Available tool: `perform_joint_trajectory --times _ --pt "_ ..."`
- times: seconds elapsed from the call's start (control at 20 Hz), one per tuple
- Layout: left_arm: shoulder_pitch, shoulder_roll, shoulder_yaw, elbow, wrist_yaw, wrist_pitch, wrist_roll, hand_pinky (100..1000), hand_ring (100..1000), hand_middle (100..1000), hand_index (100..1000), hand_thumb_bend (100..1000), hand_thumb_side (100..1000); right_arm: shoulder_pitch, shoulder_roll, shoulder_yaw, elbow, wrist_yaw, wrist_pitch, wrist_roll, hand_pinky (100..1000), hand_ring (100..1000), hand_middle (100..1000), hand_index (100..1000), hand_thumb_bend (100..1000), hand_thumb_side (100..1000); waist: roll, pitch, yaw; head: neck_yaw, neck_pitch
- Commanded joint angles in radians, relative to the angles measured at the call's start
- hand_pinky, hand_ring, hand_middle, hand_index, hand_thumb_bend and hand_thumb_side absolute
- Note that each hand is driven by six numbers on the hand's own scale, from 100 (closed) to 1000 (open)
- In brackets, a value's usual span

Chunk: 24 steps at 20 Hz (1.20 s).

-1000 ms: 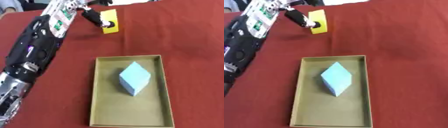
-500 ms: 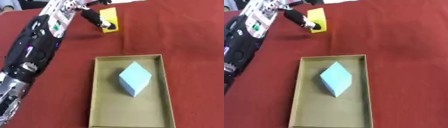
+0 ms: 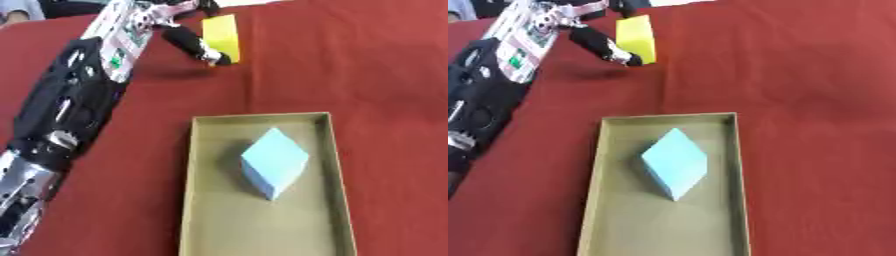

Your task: Pick up objects on the table and place them in the box.

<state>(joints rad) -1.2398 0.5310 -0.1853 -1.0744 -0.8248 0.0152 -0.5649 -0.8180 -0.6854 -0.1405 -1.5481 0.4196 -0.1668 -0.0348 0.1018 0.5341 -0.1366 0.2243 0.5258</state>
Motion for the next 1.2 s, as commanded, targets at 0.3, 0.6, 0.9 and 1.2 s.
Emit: perform_joint_trajectory --times 0.3,0.6,0.9,1.2 --pt "-0.029 0.044 0.015 -0.018 -0.007 0.010 0.018 939 957 830 928 643 531 -0.014 -0.040 -0.017 0.005 -0.010 -0.005 0.003 730 693 584 810 100 907 -0.011 -0.014 0.011 0.004 -0.016" --pt "-0.028 0.039 0.028 0.001 -0.001 0.031 0.061 878 893 753 860 486 485 -0.011 -0.041 -0.021 0.008 -0.013 -0.003 0.003 729 692 576 809 100 912 -0.013 -0.006 0.012 0.005 -0.027" --pt "-0.029 0.035 0.019 0.005 0.009 0.061 0.121 868 892 772 880 474 471 -0.009 -0.038 -0.023 0.009 -0.015 -0.002 0.003 729 691 573 809 100 913 -0.013 0.001 0.009 0.010 -0.034" --pt "-0.033 0.028 0.022 0.014 0.002 0.054 0.142 891 917 799 901 505 483 -0.007 -0.037 -0.024 0.010 -0.016 -0.003 0.005 731 694 574 811 100 920 -0.015 0.008 0.009 0.017 -0.044"
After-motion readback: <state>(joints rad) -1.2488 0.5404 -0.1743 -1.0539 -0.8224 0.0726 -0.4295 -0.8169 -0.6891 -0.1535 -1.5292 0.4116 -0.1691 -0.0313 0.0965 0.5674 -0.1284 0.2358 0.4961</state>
